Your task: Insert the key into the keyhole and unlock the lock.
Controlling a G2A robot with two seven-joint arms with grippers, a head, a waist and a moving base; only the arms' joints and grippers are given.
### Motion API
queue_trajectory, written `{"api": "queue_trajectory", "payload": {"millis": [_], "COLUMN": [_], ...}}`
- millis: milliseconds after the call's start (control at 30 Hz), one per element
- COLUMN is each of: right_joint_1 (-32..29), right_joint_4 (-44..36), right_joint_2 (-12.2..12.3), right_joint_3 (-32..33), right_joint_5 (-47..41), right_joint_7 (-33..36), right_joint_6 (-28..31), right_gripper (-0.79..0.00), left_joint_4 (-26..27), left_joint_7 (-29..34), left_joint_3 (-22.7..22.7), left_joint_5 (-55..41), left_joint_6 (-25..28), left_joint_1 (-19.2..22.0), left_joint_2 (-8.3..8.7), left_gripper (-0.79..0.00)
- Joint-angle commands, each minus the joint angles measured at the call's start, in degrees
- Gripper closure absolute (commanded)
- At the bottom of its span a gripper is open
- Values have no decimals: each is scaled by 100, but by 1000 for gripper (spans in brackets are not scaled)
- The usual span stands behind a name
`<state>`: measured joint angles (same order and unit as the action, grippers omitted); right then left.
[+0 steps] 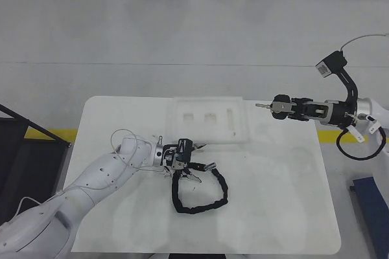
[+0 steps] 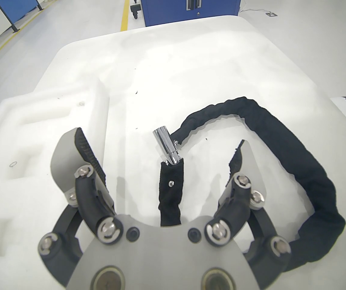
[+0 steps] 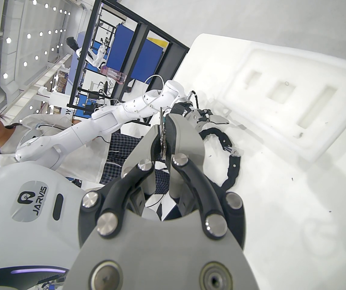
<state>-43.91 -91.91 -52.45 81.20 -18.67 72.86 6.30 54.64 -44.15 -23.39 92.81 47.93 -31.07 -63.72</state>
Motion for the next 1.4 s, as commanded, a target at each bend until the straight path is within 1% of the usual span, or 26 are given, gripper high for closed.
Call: {"api": "queue_trajectory", "payload": {"millis": [0,333,400,567,667,767,833,867,933,967,1000,1067,1100,1167,1367], "right_joint_1": [0,0,0,0,0,0,0,0,0,0,0,0,0,0,0], "right_joint_4": [0,0,0,0,0,0,0,0,0,0,0,0,0,0,0], "right_joint_2": [0,0,0,0,0,0,0,0,0,0,0,0,0,0,0], "right_joint_3": [0,0,0,0,0,0,0,0,0,0,0,0,0,0,0], "right_joint_5": [0,0,0,0,0,0,0,0,0,0,0,0,0,0,0], "right_joint_7": [0,0,0,0,0,0,0,0,0,0,0,0,0,0,0], "right_joint_6": [0,0,0,0,0,0,0,0,0,0,0,0,0,0,0], "right_gripper": [0,0,0,0,0,0,0,0,0,0,0,0,0,0,0], "left_joint_4": [0,0,58,405,702,862,909,904,912,912,914,930,928,922,788], "left_joint_7": [0,0,300,1028,1422,1654,1743,1807,1891,1881,1876,1841,1823,1814,1762], "left_joint_3": [0,0,-63,-316,-454,-541,-592,-606,-624,-636,-641,-642,-632,-605,-571], "left_joint_5": [0,0,-65,-380,-418,-430,-473,-464,-417,-422,-403,-322,-294,-207,-152], "left_joint_6": [0,0,-100,124,132,71,-21,-90,-215,-263,-283,-357,-359,-369,-403], "left_joint_1": [0,0,-81,-194,-300,-454,-515,-539,-567,-585,-592,-603,-612,-615,-625], "left_joint_2": [0,0,10,88,156,198,197,191,175,165,156,137,125,98,3], "left_gripper": [-785,-785,-785,-785,-785,-785,-785,-751,-742,-714,-668,-653,-628,-650,-631]}}
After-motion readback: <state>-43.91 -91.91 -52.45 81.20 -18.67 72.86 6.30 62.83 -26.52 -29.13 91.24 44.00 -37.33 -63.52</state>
